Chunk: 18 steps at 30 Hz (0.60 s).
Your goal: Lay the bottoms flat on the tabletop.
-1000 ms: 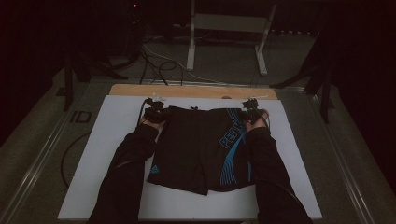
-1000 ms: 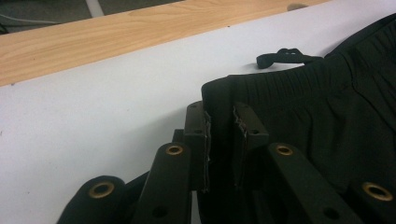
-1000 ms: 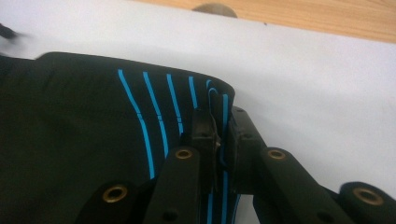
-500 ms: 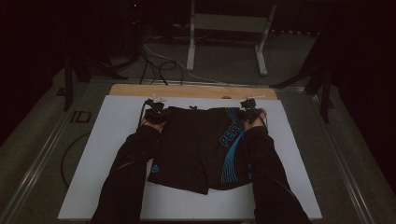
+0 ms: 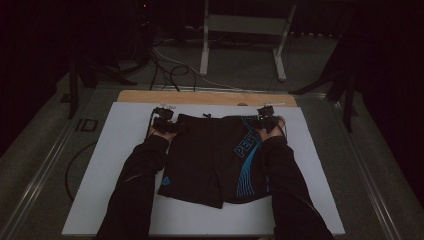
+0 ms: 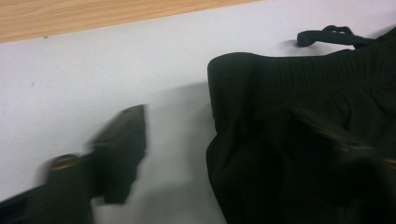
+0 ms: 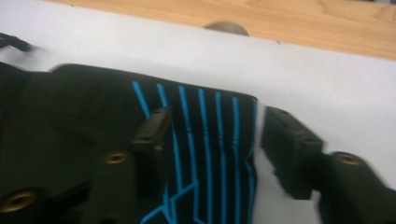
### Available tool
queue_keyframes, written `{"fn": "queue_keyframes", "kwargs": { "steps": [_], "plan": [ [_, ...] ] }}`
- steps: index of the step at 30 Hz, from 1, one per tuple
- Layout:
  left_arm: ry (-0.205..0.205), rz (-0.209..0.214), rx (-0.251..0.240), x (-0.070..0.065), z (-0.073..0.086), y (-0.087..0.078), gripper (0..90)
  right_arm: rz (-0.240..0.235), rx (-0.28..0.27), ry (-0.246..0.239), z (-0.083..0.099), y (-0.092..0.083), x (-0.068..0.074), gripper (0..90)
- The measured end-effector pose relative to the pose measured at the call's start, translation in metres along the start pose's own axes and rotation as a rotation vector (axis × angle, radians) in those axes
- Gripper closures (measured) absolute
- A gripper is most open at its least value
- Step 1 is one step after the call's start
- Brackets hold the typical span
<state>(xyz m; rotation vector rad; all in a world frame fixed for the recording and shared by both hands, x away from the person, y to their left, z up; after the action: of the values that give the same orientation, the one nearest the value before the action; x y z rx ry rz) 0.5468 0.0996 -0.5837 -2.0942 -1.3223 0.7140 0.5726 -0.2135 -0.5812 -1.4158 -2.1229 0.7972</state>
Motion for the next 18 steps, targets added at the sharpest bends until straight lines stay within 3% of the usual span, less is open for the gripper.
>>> {"fn": "queue_keyframes", "kwargs": {
  "steps": [2, 4, 6, 8, 10, 18],
  "plan": [
    [0.012, 0.002, -0.006, -0.001, -0.002, -0.003, 12.4, -0.012, 0.001, -0.006, 0.000, -0.001, 0.003, 30.0],
    [0.015, 0.037, -0.004, -0.005, -0.003, -0.006, 5.7, -0.053, -0.002, -0.014, 0.000, -0.004, 0.008, 21.3],
    [0.033, 0.075, -0.006, -0.010, -0.005, -0.009, 1.2, -0.072, -0.005, -0.018, 0.000, -0.006, 0.011, 19.7],
    [0.052, 0.081, -0.011, -0.013, -0.005, -0.014, 0.2, -0.110, -0.009, -0.008, 0.000, -0.009, 0.015, 15.0],
    [0.067, 0.113, -0.014, -0.018, -0.006, -0.018, 0.1, -0.103, -0.010, -0.032, 0.001, -0.012, 0.016, 14.5],
    [0.102, 0.193, -0.045, -0.031, -0.008, -0.038, 0.0, -0.165, -0.029, -0.038, 0.000, -0.027, 0.027, 13.7]
  ]
}}
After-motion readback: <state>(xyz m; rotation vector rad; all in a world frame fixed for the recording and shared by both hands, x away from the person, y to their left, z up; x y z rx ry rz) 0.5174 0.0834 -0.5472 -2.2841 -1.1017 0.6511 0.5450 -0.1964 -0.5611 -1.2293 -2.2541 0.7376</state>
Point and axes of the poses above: each handheld gripper's, and its own axes: y roughly forward along the jaws, z roughly out of its underside, x roughly to its left, the point moved 10 cm from there along y, roughly forward along the jaws, and after that the axes turned 2 degrees about -y, right-handed, at the moved point
